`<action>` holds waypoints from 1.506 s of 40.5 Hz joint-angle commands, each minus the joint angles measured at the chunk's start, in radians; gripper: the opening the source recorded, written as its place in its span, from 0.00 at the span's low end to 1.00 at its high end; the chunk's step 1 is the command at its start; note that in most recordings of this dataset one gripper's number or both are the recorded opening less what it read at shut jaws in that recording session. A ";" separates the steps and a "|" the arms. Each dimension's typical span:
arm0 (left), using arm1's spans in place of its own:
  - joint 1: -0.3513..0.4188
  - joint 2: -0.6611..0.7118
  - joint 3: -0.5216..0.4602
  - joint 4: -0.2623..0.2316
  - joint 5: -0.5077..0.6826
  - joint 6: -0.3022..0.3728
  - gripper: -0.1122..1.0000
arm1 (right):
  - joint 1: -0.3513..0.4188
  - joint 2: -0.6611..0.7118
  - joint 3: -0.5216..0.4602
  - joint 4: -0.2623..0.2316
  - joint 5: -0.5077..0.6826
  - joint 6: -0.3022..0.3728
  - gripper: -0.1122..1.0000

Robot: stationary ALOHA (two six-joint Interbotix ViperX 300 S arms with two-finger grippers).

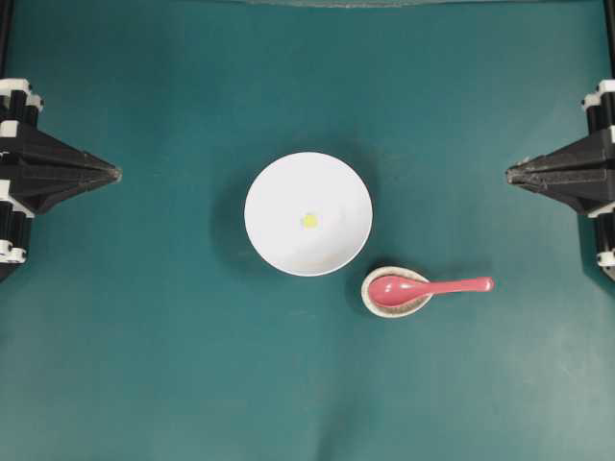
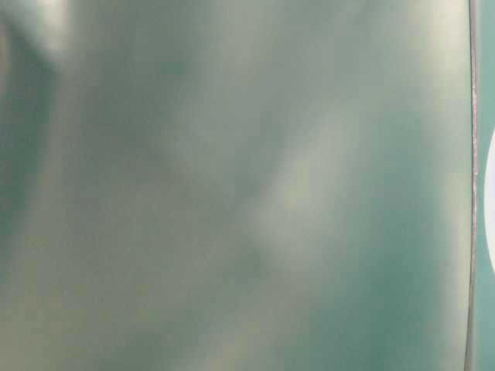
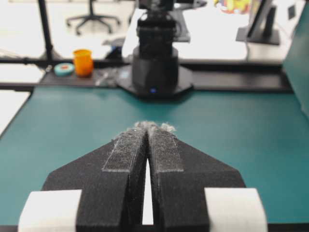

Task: Scoop the yellow hexagonal prism block from the bowl with a spoon using the right arm.
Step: 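Move the right gripper left toward the pink spoon handle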

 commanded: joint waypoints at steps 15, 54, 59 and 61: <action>0.003 0.011 -0.023 0.003 0.006 -0.012 0.09 | -0.003 0.005 -0.017 -0.005 0.014 -0.008 0.09; 0.003 0.011 -0.025 0.003 0.017 -0.012 0.09 | -0.003 0.092 0.005 0.012 0.052 0.009 0.55; 0.003 0.012 -0.023 0.005 0.017 -0.012 0.09 | -0.003 0.153 0.015 0.023 0.023 0.011 0.55; 0.003 0.011 -0.023 0.005 0.017 -0.012 0.09 | -0.005 0.181 0.020 0.029 0.003 0.012 0.55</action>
